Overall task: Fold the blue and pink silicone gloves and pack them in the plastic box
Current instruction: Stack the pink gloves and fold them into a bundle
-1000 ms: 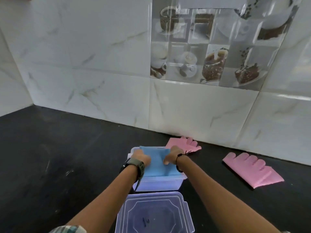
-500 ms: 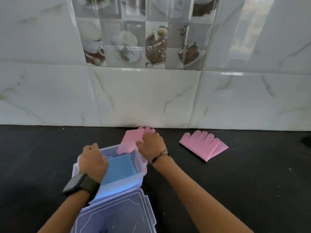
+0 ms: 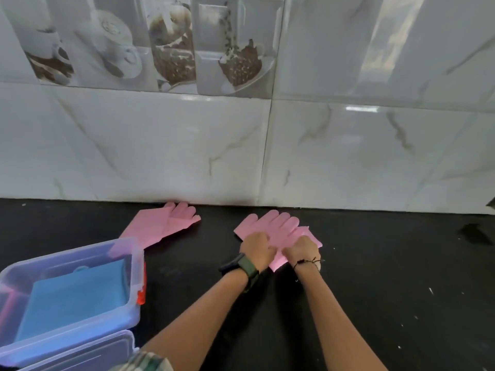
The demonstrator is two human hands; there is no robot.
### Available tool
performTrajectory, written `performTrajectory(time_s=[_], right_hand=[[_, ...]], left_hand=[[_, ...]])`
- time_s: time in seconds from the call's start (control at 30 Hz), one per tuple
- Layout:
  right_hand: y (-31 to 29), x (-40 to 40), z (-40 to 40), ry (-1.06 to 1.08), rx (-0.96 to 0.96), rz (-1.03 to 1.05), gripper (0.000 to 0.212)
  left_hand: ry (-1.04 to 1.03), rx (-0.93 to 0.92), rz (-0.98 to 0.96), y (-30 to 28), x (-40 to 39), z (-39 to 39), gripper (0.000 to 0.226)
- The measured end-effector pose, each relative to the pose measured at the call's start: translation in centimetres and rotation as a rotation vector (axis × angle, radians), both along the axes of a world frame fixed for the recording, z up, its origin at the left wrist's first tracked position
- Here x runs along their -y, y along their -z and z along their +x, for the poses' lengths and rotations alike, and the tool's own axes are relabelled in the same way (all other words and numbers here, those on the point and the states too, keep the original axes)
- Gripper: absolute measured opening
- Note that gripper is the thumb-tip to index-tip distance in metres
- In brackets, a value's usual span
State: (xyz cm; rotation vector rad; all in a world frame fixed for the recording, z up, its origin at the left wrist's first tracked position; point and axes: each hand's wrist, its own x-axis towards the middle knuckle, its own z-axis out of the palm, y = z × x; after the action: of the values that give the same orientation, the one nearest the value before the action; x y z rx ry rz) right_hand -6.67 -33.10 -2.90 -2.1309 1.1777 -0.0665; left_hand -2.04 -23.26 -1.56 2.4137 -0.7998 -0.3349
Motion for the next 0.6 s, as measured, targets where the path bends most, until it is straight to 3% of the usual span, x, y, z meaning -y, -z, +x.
performTrajectory(time_s=[0.07,0.13,0.23,0.33,0.4,0.47,0.53,0.6], right_hand=[[0.2,0.7,0.4,-0.039,0.029,-0.024,0.011],[0.1,0.7,0.6,-0.109,0.174,-0.106,0.015],[-0.5,-0.2,0.6,-0.348,0.49,-0.103,0.008],[-1.1,-1.3,0.3,-0.625,0.615,0.254,0.022],[-0.8,-1.1,0.5,-0.636,0.558,0.222,0.025],[-0.5,0.1,0.7,-0.603,0.353,-0.081,0.026],[-0.4,1.0,0.2,-0.681,0.065,-0.379,0.03],[-0.2,0.7,-1.0,-0.737,-0.078,-0.448,0.034]], left_hand=[[0.027,0.111,0.103,1.0,1.5,-0.5,0.03],[0.013,0.185,0.147,1.7,2.3,-0.4,0.028],[-0.149,-0.006,-0.174,2.5,2.2,-0.2,0.021],[-0.516,-0.353,-0.584,2.3,0.8,-0.2,0.028],[-0.802,-0.59,-0.867,2.3,0.1,0.0,0.034],[-1.031,-0.796,-1.047,2.1,-0.6,0.3,0.043],[-1.127,-0.897,-1.047,1.9,-1.6,0.5,0.047],[-1.138,-0.918,-1.029,1.8,-2.6,0.7,0.047]])
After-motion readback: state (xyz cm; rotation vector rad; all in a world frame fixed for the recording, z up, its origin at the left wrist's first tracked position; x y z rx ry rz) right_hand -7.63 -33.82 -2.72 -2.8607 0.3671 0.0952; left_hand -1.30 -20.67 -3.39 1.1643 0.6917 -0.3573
